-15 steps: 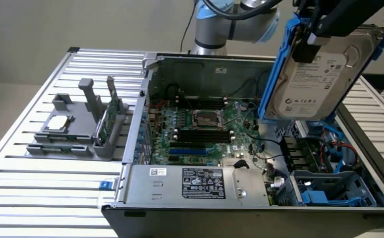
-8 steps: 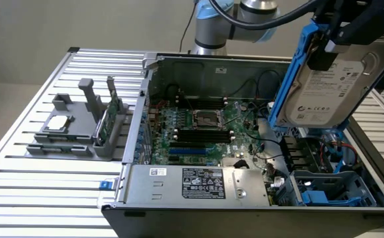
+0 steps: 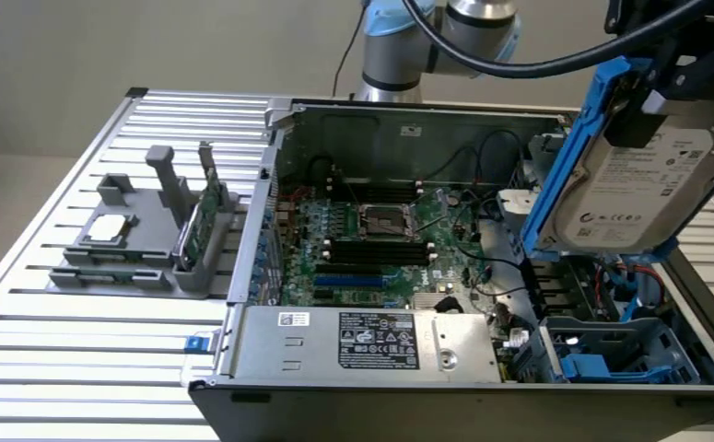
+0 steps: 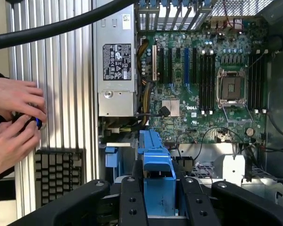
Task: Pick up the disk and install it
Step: 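Pick up the disk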
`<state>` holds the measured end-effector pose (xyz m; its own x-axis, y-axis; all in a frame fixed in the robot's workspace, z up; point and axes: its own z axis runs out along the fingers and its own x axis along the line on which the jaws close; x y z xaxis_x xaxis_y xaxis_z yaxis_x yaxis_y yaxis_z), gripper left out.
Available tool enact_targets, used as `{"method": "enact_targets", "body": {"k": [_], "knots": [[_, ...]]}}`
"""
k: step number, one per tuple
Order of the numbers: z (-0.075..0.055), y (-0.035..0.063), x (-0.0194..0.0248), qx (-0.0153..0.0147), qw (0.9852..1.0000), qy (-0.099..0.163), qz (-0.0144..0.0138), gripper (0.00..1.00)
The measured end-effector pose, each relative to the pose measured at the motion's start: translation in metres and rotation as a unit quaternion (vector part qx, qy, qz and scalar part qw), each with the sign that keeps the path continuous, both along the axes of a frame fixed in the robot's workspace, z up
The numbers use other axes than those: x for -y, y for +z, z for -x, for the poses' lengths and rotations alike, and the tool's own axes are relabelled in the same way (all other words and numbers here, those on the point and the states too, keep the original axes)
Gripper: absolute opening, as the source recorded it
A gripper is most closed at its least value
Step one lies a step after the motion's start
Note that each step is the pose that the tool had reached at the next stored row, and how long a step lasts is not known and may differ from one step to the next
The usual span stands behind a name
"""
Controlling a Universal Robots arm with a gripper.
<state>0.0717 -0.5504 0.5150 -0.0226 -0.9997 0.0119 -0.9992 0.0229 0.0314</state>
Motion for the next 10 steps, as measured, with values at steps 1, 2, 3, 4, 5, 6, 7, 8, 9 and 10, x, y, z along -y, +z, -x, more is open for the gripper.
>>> {"method": "enact_targets", "body": {"k": [1, 2, 3, 4, 5, 6, 7, 8, 9, 10], "knots": [[-0.002, 0.0000, 0.0018, -0.0001, 1.0000, 0.000, 0.0000, 0.33], [-0.004, 0.0000, 0.0032, -0.0001, 1.0000, 0.000, 0.0000, 0.33], [-0.005, -0.0001, 0.0045, -0.0002, 1.0000, 0.000, 0.0001, 0.33], [-0.007, -0.0002, 0.0058, -0.0002, 1.0000, 0.000, 0.0000, 0.33], [-0.009, -0.0004, 0.0071, -0.0002, 1.0000, 0.000, 0.0000, 0.33], [-0.011, -0.0006, 0.0082, -0.0003, 1.0000, 0.000, 0.0000, 0.33], [-0.012, -0.0009, 0.0093, -0.0002, 1.0000, 0.000, 0.0000, 0.33], [-0.014, -0.0013, 0.0105, -0.0003, 1.0000, 0.000, 0.0000, 0.33], [-0.015, -0.0018, 0.0116, -0.0003, 1.0000, 0.000, 0.0000, 0.33], [-0.016, -0.0024, 0.0127, -0.0003, 1.0000, 0.000, 0.0000, 0.33]]}}
